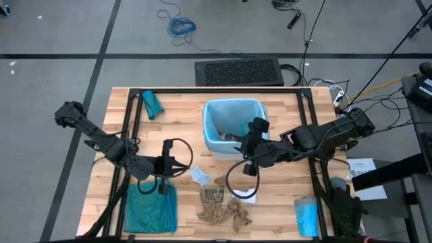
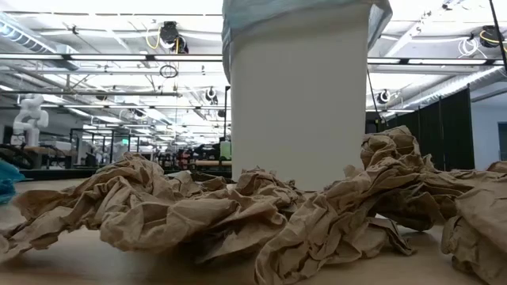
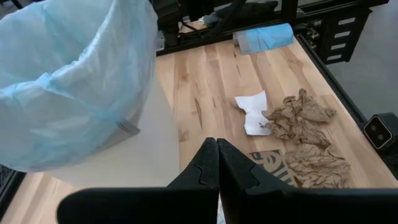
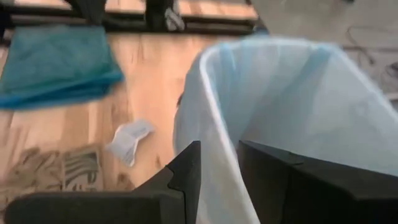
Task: Place trash/remove bag and relplace
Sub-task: Adjust the white trash bin
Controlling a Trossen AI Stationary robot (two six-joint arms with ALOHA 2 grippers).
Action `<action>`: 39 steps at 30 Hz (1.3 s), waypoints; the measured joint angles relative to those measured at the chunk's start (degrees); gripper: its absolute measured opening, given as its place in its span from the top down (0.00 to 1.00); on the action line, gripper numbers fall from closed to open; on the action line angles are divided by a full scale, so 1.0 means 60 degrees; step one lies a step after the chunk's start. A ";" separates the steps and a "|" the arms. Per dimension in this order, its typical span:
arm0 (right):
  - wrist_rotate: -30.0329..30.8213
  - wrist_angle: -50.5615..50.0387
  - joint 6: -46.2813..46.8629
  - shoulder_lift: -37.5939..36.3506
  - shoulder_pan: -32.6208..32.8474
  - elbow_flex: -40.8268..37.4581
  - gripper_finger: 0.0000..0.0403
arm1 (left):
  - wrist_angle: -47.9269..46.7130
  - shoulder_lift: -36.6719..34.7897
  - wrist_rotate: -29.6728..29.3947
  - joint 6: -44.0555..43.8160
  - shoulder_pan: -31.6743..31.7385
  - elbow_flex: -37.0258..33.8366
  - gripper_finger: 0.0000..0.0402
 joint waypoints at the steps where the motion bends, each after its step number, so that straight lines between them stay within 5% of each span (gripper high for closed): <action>1: -0.0004 -0.0153 0.0211 -0.0003 0.0074 0.0000 0.76 | -0.0011 0.0000 0.0014 -0.0011 0.0000 0.0000 1.00; 10: 0.0291 -0.2211 0.3532 -0.0030 0.2137 -0.0344 0.88 | -0.0563 0.0000 0.0036 -0.0487 0.0000 -0.0004 1.00; 14: 0.0918 -0.1958 0.4779 0.0005 0.2559 -0.1596 0.98 | -0.0494 0.0000 0.0034 -0.0250 0.0000 -0.0007 1.00; 19: 0.1321 -0.0224 0.5759 0.0007 0.2392 -0.3958 1.00 | -0.0444 0.0000 0.0021 -0.0240 0.0000 -0.0007 1.00; 28: 0.1202 0.3689 0.5447 0.0007 0.1288 -0.7002 1.00 | -0.0448 0.0000 -0.0010 -0.0470 0.0000 -0.0007 1.00; 39: 0.0332 0.6741 0.2728 0.0007 -0.0413 -0.7522 1.00 | -0.0451 0.0000 -0.0044 -0.0470 0.0000 -0.0007 1.00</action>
